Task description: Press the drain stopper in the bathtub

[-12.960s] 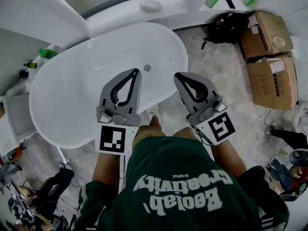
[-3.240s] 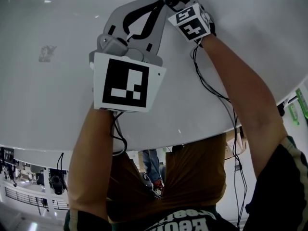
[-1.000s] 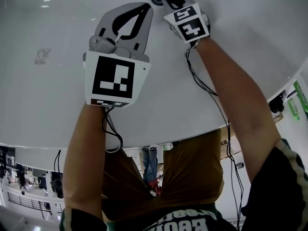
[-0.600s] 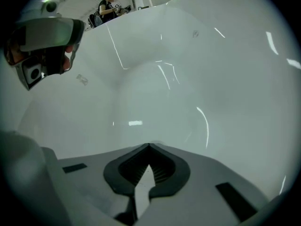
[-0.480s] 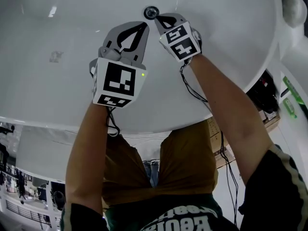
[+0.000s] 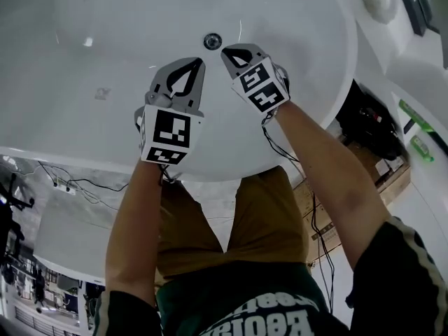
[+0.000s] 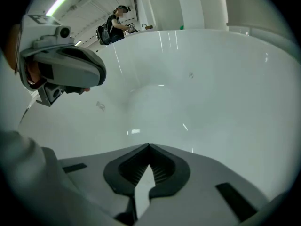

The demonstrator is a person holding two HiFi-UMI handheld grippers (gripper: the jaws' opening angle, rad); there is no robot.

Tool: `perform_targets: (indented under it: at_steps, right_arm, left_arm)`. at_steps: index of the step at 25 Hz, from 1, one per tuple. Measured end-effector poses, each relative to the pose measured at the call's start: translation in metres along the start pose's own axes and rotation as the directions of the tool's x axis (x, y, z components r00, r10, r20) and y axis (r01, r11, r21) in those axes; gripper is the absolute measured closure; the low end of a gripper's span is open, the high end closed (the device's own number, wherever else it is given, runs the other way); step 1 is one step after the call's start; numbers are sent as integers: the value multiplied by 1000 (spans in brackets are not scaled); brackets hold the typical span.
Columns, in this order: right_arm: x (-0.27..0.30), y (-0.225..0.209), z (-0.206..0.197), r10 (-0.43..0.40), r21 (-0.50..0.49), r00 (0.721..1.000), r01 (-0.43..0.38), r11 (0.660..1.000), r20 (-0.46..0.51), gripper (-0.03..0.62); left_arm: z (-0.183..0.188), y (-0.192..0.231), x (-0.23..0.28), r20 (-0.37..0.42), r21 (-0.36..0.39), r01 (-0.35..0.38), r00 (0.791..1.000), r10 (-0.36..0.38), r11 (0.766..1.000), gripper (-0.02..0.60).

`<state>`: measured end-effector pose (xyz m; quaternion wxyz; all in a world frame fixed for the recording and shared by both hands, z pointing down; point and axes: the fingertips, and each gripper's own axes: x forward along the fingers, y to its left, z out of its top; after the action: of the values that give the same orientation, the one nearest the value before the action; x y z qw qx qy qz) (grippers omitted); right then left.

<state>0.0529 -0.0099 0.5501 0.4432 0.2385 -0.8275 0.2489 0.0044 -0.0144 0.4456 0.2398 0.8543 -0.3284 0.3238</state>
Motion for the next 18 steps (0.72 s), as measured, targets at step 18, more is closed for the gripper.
perform_targets:
  at_steps: [18]
  right_arm:
    - [-181, 47, 90, -69, 44, 975, 61, 997, 211, 580]
  left_arm:
    - [105, -31, -108, 71, 98, -32, 997, 25, 995, 577]
